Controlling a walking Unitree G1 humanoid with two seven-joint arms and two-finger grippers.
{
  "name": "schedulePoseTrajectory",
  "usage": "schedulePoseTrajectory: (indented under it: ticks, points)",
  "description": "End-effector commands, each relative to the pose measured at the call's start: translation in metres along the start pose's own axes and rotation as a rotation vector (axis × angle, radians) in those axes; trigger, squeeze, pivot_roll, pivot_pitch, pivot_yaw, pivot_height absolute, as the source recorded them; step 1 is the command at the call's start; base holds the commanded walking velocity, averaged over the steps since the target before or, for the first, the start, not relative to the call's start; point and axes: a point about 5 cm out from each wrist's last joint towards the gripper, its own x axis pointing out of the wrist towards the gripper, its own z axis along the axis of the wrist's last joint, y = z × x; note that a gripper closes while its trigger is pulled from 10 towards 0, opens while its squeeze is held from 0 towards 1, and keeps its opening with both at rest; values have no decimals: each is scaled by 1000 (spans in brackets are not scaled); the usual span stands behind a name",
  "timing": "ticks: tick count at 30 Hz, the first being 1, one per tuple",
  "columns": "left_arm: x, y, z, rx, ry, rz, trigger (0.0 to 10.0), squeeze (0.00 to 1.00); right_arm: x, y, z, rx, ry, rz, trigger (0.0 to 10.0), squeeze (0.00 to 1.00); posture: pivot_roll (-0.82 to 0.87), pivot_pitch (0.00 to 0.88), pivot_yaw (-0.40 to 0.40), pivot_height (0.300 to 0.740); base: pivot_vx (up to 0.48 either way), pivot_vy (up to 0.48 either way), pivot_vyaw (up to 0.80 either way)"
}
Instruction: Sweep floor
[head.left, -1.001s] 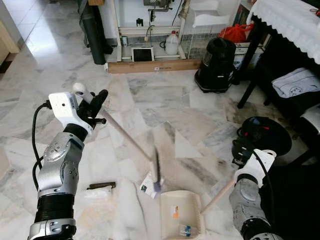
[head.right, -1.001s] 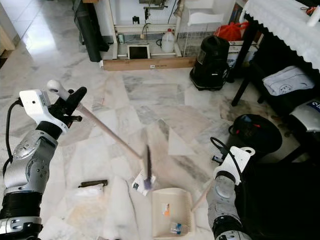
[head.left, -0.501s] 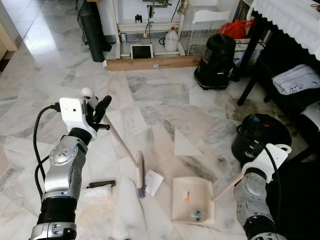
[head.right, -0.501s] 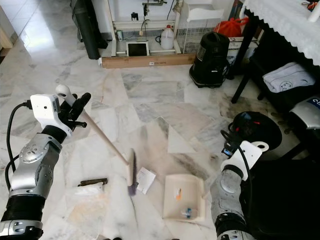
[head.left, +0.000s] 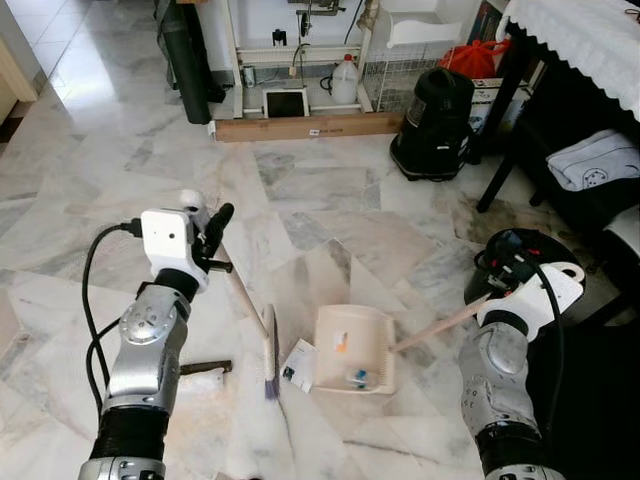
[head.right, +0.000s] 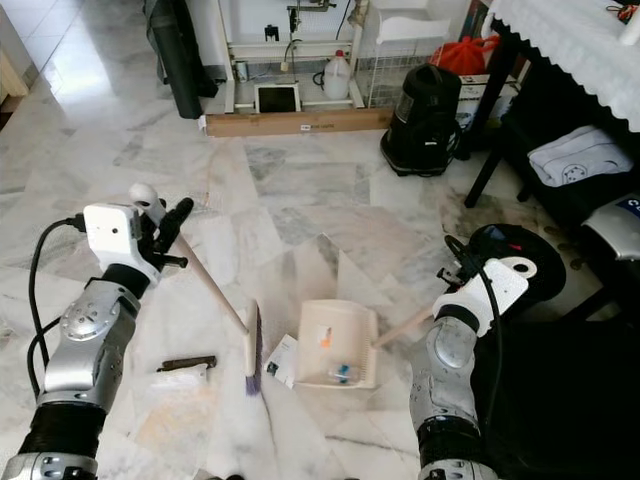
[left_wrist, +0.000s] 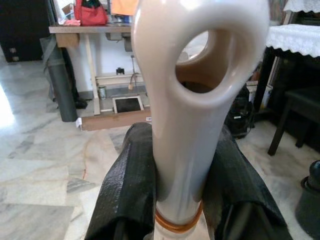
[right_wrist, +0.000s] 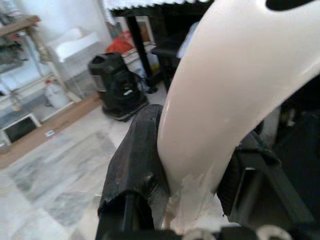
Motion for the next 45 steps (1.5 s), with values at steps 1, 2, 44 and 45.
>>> schedulePoseTrajectory:
  ticks: [1, 2, 44, 45]
  points:
    - [1, -4, 8, 24, -57, -8, 10000, 0, 2, 7, 19, 39, -78, 36, 10000, 0, -68, 82, -35, 740, 0, 0, 0]
    - [1, -5, 8, 25, -59, -8, 10000, 0, 2, 7, 20, 41, -79, 39, 10000, 0, -68, 82, -35, 740, 0, 0, 0]
    - [3, -6, 0, 71, -33, 18, 10000, 0, -12, 19, 16, 22, -40, 147, 10000, 0, -61, 43, -21, 740, 0, 0, 677]
    - [3, -5, 0, 73, -31, 21, 10000, 0, -12, 19, 16, 23, -39, 147, 10000, 0, -60, 48, -21, 740, 0, 0, 800]
